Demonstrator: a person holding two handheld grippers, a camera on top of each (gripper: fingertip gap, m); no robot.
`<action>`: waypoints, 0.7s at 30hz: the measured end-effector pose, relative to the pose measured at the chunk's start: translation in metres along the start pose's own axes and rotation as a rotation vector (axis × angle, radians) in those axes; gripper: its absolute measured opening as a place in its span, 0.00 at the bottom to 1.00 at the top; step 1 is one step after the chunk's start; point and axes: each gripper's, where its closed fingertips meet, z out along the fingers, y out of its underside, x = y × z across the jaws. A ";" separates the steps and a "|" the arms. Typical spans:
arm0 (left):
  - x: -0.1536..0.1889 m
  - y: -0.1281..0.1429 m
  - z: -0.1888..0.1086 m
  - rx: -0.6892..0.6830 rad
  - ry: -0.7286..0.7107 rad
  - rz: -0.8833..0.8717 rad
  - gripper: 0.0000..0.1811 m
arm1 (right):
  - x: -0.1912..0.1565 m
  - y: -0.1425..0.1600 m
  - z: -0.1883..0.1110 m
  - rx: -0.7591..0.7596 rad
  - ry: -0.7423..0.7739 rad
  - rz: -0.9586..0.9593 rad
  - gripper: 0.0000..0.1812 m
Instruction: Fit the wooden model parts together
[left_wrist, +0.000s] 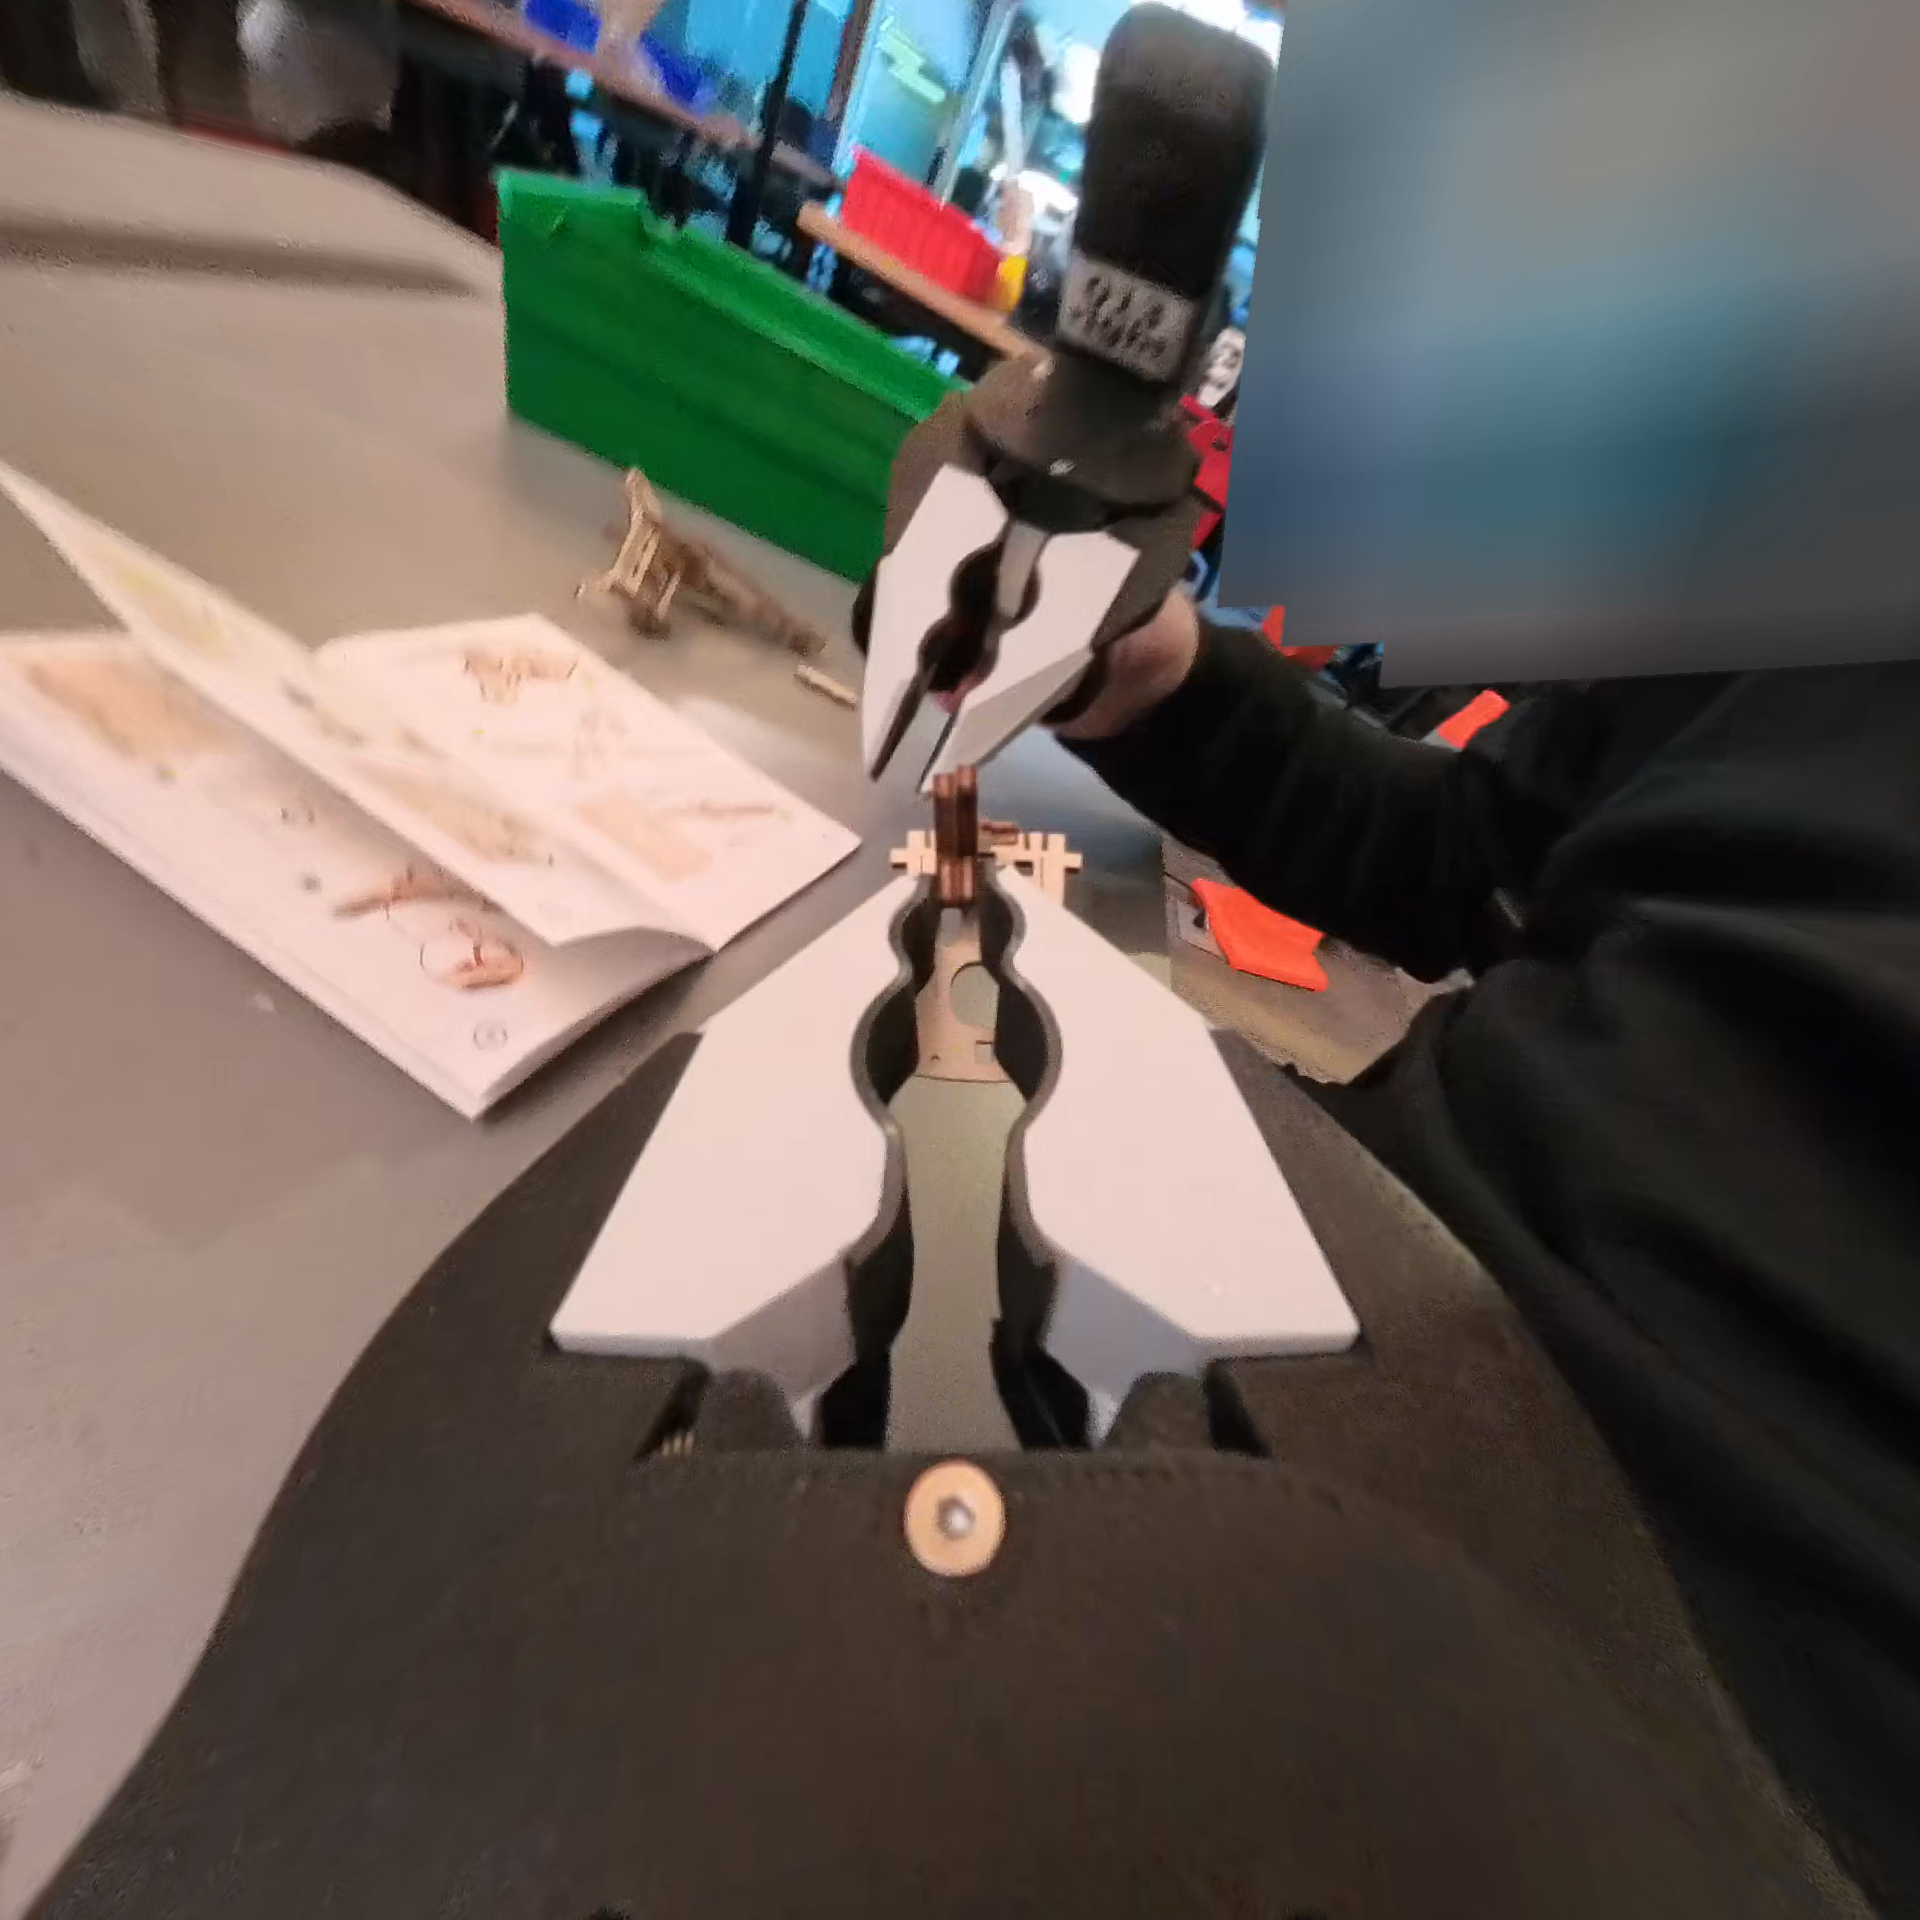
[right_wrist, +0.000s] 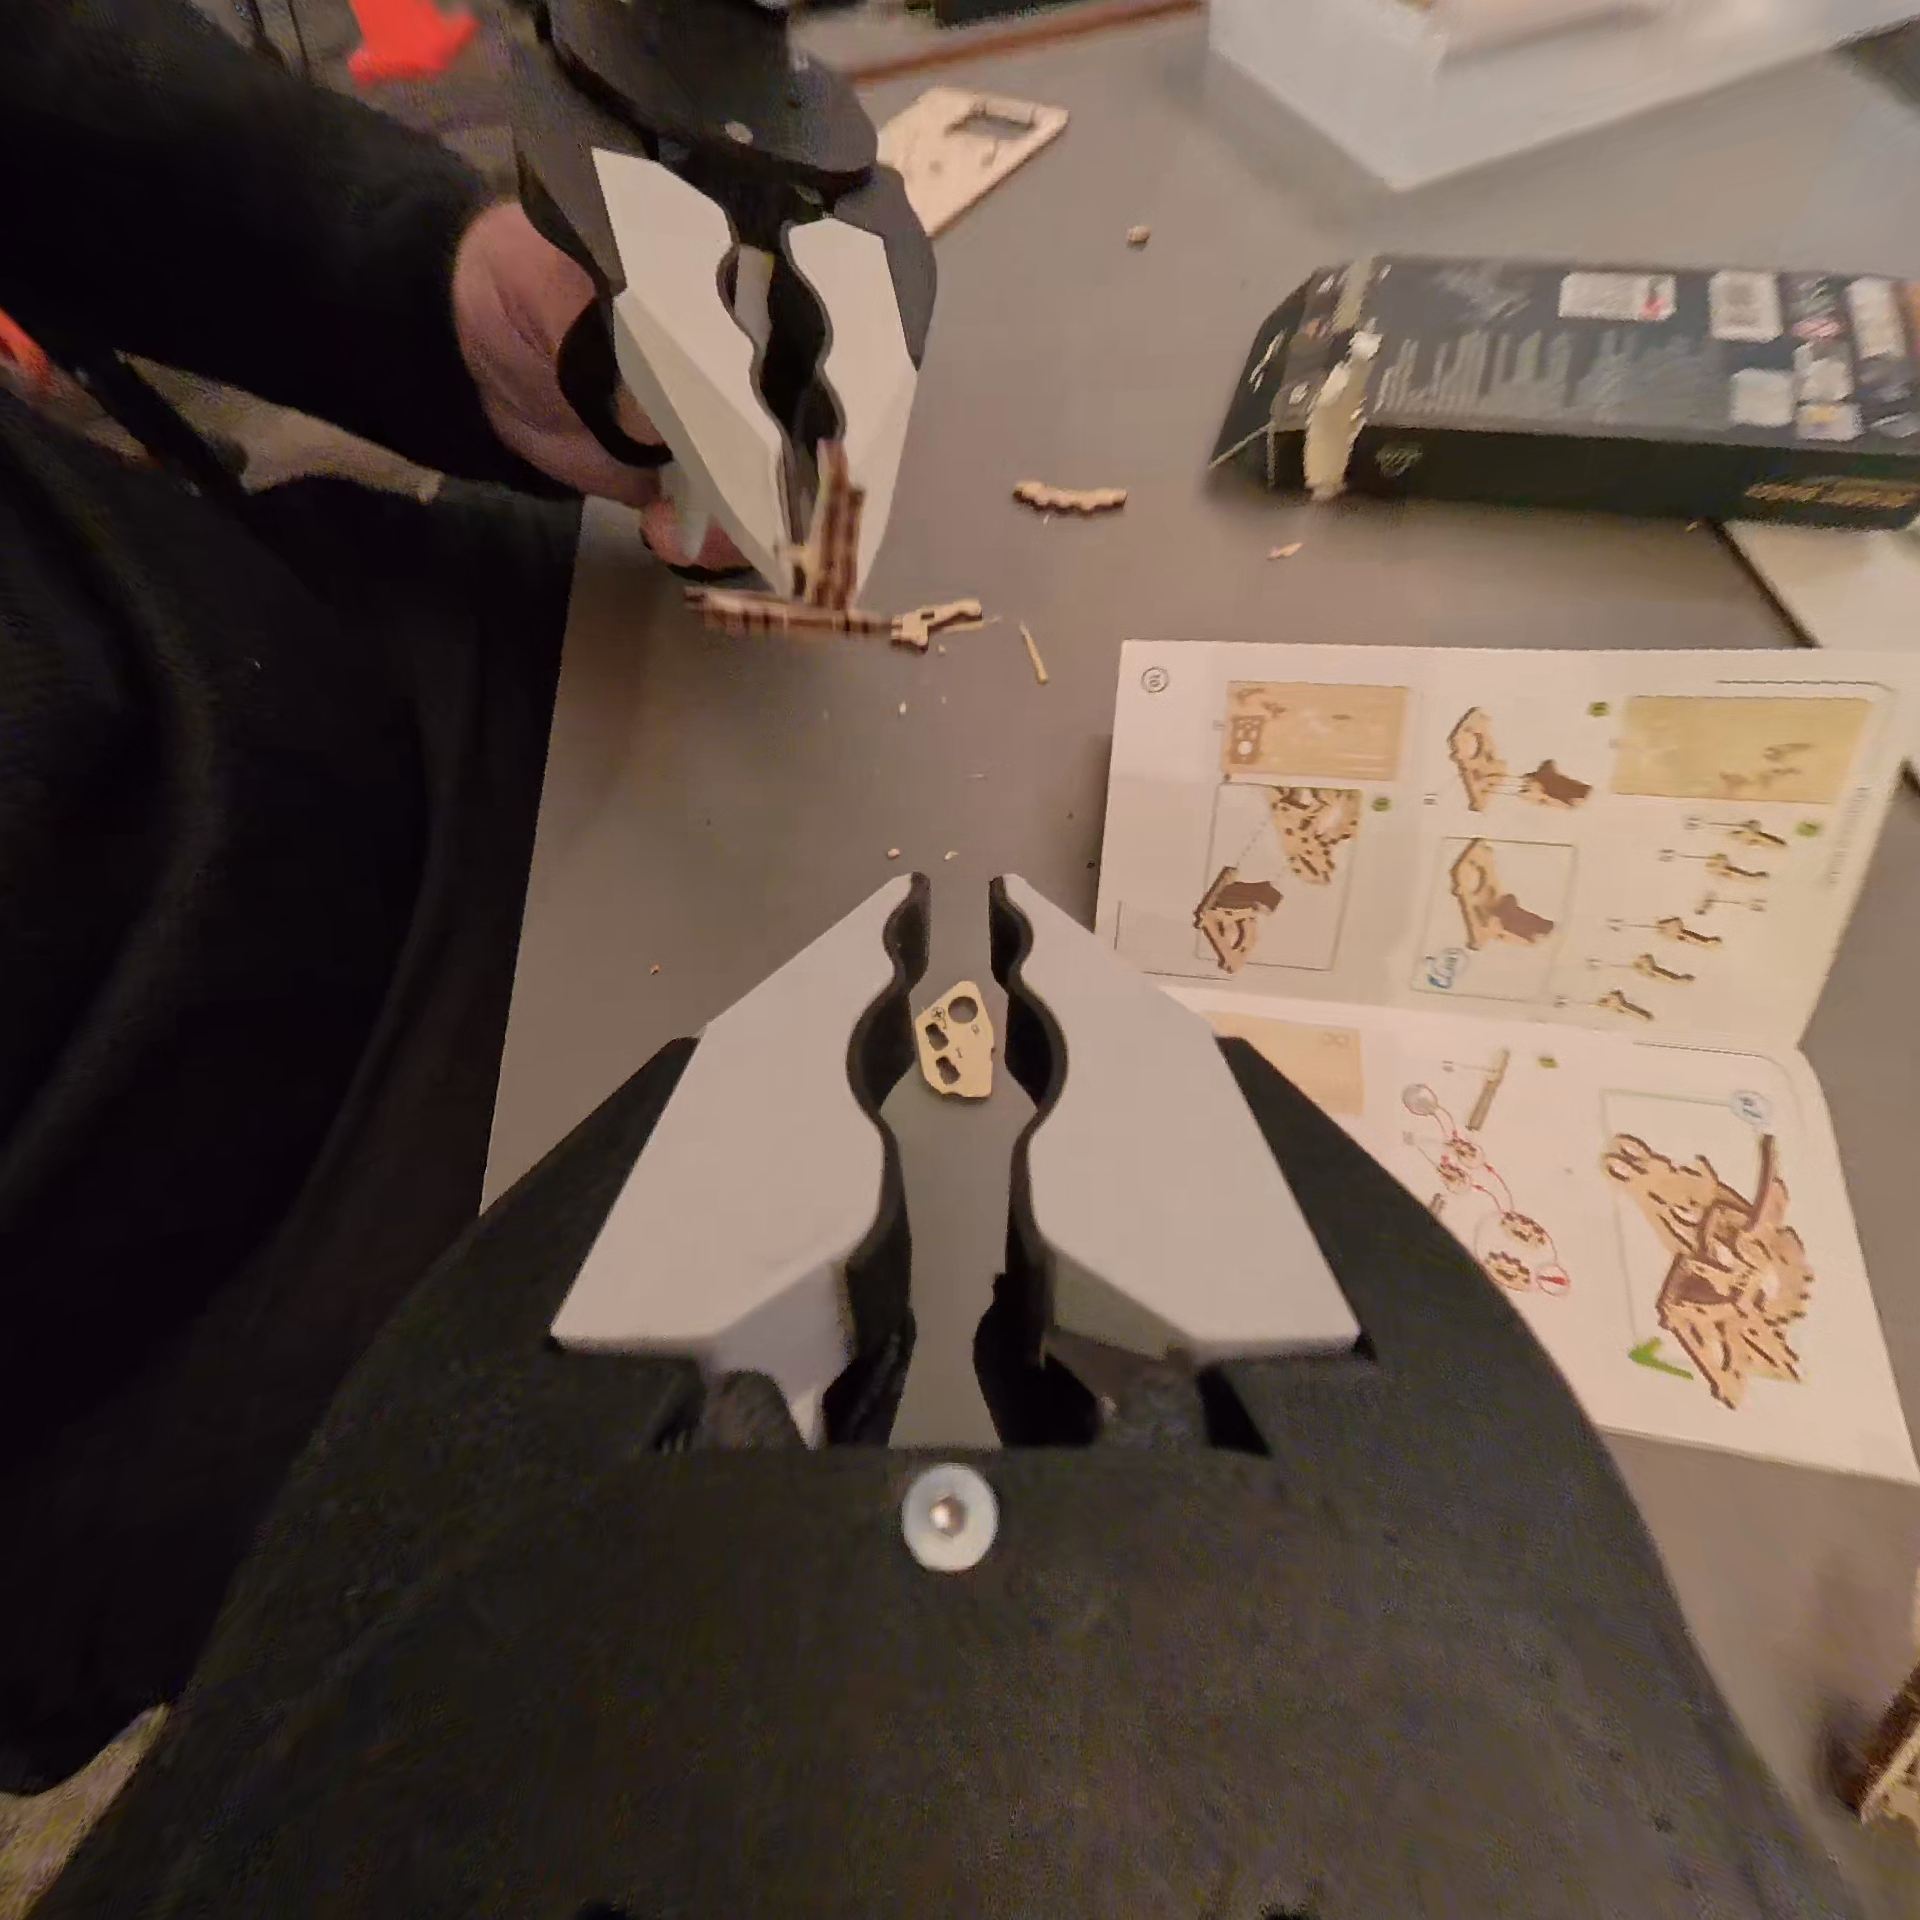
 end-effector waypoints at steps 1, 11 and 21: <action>0.006 -0.006 -0.003 0.021 0.052 0.020 0.03 | 0.001 -0.002 -0.004 0.034 0.002 0.004 0.04; 0.043 -0.065 -0.019 0.098 0.431 0.074 0.03 | 0.003 0.002 -0.020 0.207 -0.054 0.024 0.03; 0.021 -0.114 -0.042 0.451 0.510 -0.143 0.03 | 0.004 0.004 -0.023 0.244 -0.065 0.028 0.03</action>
